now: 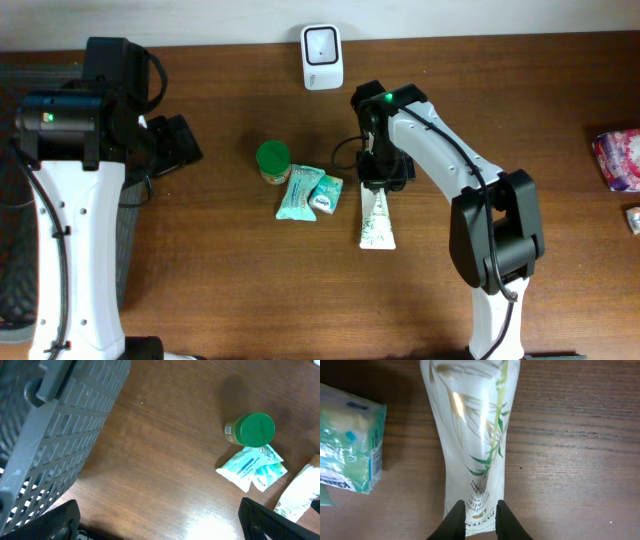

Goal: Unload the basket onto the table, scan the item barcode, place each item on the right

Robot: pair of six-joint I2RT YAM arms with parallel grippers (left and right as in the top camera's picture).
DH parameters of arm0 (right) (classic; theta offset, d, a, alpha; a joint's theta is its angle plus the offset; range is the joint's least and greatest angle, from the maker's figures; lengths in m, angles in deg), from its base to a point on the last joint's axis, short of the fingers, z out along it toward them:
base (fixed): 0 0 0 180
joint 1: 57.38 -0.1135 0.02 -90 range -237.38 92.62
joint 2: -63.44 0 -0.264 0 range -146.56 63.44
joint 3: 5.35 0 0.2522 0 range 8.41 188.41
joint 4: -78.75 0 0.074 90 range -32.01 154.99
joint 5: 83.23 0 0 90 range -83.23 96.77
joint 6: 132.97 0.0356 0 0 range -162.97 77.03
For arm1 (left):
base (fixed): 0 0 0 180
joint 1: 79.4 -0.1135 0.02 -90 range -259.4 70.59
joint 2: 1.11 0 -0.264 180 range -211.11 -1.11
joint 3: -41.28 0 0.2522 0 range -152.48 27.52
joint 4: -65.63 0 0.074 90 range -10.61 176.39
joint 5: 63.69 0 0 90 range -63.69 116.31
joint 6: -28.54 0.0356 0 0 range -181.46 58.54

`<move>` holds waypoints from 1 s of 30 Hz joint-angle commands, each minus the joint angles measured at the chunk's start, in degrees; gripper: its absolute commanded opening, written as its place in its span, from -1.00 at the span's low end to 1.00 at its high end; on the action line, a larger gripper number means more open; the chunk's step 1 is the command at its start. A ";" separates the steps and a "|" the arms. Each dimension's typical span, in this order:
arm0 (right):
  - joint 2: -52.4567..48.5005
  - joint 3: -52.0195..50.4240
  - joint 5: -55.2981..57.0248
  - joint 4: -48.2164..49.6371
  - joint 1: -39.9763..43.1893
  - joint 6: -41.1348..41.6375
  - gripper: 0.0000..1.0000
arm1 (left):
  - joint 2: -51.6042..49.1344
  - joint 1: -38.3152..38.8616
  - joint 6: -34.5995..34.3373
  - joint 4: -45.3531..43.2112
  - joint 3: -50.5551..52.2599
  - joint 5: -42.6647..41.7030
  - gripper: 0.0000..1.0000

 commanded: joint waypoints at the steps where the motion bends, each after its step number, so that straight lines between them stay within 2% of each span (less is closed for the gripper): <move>1: -0.50 0.96 0.70 -0.22 -0.15 -0.15 -0.92 | 0.92 -0.22 -0.72 0.09 -0.61 -0.02 0.98; 6: -0.61 0.87 0.70 1.11 -0.15 -1.25 -0.92 | 0.92 -0.22 -0.72 0.09 -0.61 -0.02 0.98; 14: -0.61 0.85 1.81 2.32 -0.15 -34.77 -0.92 | 0.92 -0.22 -0.72 0.09 -0.61 -0.02 0.98; 17: -0.61 0.85 1.79 2.36 -0.15 -43.04 -0.92 | 0.92 -0.22 -0.72 0.09 -0.61 -0.02 0.98; 23: -0.61 -1.14 1.79 5.16 -0.15 -45.16 -0.92 | 0.92 -0.22 -0.72 0.09 -0.61 -0.02 0.98; 30: -0.61 -10.25 1.81 15.54 -0.15 -44.92 -0.92 | 0.92 -0.22 -0.72 0.09 -0.61 0.00 0.98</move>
